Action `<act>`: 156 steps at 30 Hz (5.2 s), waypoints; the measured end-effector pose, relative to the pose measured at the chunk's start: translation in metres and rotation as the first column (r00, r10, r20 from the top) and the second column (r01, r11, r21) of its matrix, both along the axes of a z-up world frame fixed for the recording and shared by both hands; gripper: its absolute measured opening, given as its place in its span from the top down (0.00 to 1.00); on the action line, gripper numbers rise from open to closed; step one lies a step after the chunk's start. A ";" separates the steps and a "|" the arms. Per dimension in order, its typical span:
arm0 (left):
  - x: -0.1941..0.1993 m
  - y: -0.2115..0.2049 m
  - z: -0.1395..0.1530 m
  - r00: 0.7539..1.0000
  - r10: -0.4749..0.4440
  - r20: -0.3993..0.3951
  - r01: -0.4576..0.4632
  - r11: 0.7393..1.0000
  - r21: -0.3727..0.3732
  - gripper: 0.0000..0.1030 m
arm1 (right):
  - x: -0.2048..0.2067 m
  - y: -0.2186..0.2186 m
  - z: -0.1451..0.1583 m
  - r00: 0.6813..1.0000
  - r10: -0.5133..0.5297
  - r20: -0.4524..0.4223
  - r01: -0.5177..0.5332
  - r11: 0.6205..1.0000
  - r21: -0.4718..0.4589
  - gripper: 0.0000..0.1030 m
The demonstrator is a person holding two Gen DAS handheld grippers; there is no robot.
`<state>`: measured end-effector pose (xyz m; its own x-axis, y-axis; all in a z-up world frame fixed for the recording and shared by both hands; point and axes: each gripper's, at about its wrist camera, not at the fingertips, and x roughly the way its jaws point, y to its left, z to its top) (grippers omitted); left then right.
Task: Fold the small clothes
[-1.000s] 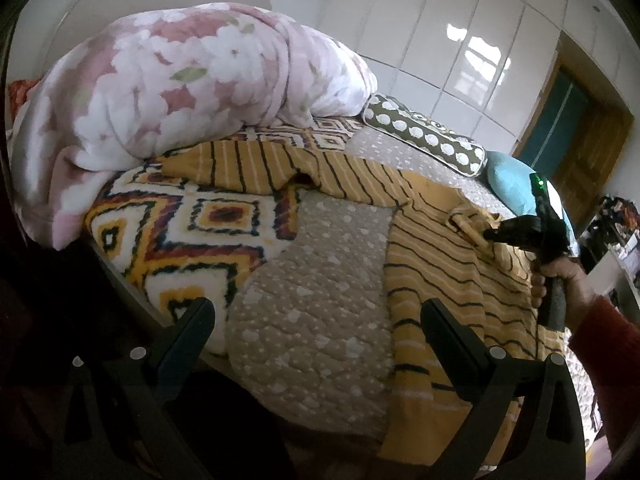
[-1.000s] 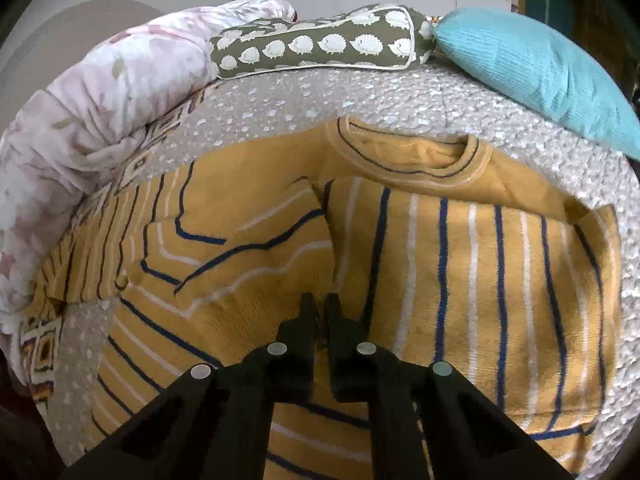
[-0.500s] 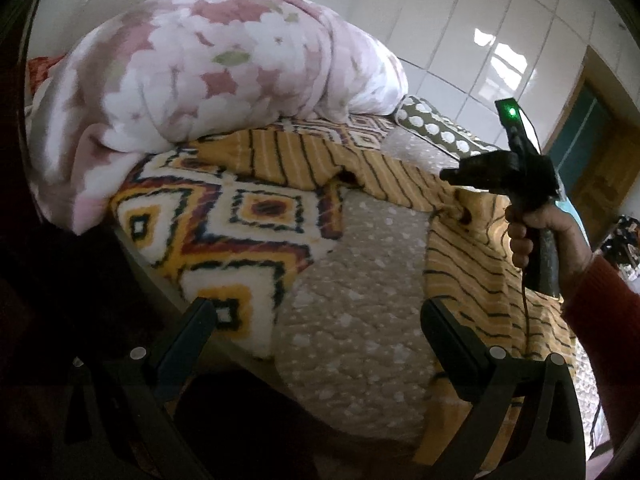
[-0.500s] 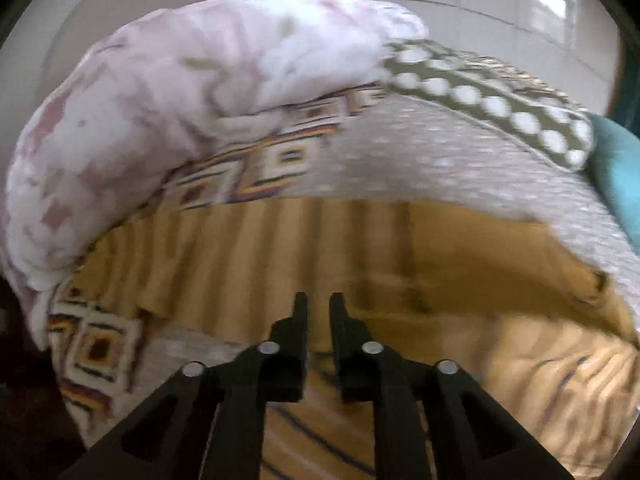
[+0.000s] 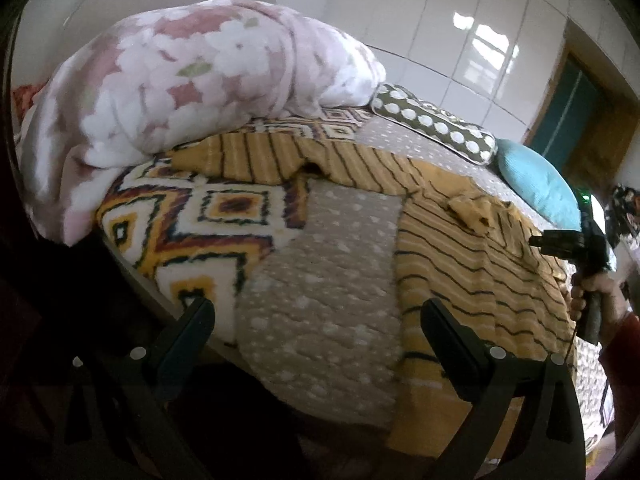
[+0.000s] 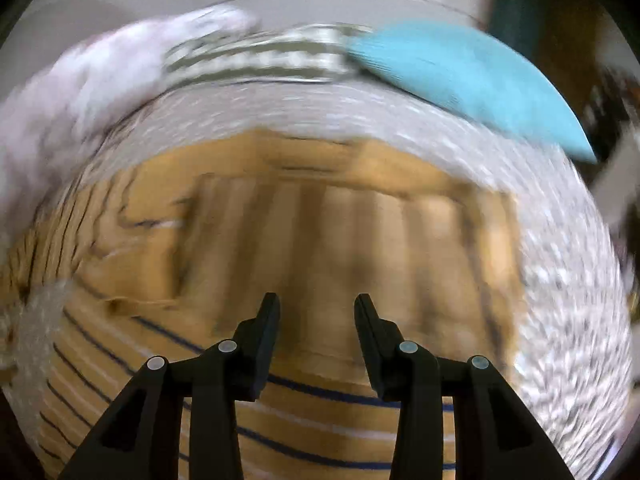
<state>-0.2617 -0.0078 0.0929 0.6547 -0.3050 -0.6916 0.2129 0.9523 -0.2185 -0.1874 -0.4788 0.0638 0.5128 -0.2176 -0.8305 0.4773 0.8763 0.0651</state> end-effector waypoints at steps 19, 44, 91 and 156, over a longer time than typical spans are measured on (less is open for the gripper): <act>-0.002 -0.024 -0.003 0.997 -0.080 0.013 0.079 0.997 0.010 0.01 | 0.108 0.106 0.001 0.960 0.261 0.096 -0.277 0.931 0.237 0.59; -0.001 0.001 -0.001 1.000 -0.010 0.001 0.010 0.999 -0.030 0.01 | 0.041 0.057 0.001 0.994 0.098 -0.040 -0.097 0.995 0.029 0.51; 0.224 -0.184 0.116 0.986 -0.162 0.037 0.164 0.985 -0.062 0.95 | -0.190 0.065 0.023 0.961 -0.063 0.270 0.069 0.998 -0.013 0.33; 0.006 -0.103 -0.057 0.836 -0.482 -0.262 0.413 0.868 -0.277 0.63 | -0.264 0.084 -0.069 0.937 -0.036 0.346 -0.206 0.744 0.636 0.45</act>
<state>-0.2553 -0.1108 0.0356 0.1724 -0.6654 -0.7263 0.4928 0.6967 -0.5213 -0.4516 -0.3947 -0.0049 0.7586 0.3737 -0.5338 0.2487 0.5911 0.7673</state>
